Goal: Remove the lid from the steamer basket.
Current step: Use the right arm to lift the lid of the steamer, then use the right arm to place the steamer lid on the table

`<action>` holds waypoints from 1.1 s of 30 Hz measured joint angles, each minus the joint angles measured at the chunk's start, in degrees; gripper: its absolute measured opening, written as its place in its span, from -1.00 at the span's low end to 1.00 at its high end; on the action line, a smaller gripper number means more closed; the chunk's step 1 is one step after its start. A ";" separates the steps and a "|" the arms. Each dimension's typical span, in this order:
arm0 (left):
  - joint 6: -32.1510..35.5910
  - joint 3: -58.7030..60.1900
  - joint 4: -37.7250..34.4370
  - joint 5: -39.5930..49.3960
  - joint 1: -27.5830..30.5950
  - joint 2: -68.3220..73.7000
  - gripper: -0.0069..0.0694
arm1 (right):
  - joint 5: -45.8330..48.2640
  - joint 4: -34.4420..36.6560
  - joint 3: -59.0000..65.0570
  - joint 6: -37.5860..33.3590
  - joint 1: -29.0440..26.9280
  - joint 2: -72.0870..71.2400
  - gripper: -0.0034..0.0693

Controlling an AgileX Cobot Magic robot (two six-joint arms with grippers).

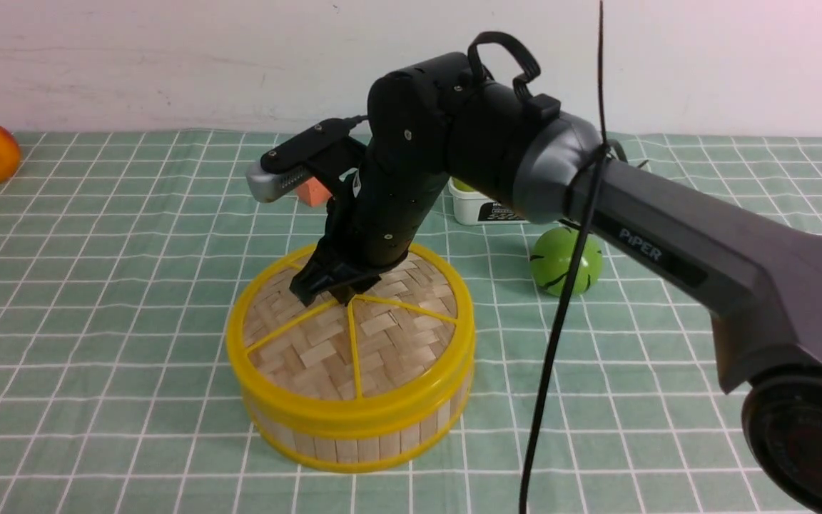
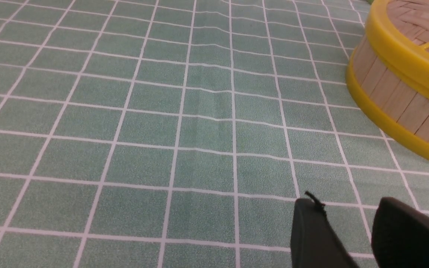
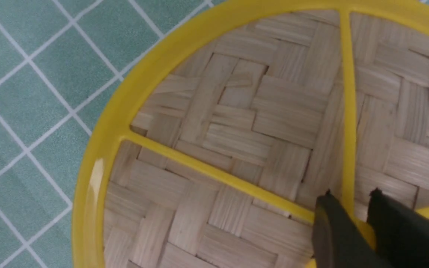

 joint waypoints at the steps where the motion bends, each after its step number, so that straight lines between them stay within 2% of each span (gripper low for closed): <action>1: 0.00 0.00 0.00 0.00 0.00 0.00 -0.19 | 0.04 0.00 0.00 0.00 0.00 -0.13 -0.70; 10: 0.00 0.00 0.00 0.00 0.00 0.00 -0.19 | 6.95 -3.00 0.10 -1.64 -0.68 -8.05 -0.70; 15: 0.00 0.00 0.00 0.00 0.00 0.00 -0.19 | 10.44 -7.18 1.89 -2.49 -4.51 -19.78 -0.70; 20: 0.00 0.00 0.00 0.00 0.00 0.00 -0.19 | 10.66 -7.18 11.80 -2.15 -10.00 -29.86 -0.69; 25: 0.00 0.00 0.00 0.00 0.00 0.00 -0.19 | 9.99 -7.18 33.80 -1.56 -16.80 -40.32 -0.69; 28: 0.00 0.00 0.00 0.00 0.00 0.00 -0.19 | 4.24 -6.08 43.52 -1.32 -19.89 -41.55 -0.69; 33: 0.00 0.00 0.00 0.00 0.00 0.00 -0.19 | -6.59 -4.41 51.33 0.82 -22.22 -40.52 -0.69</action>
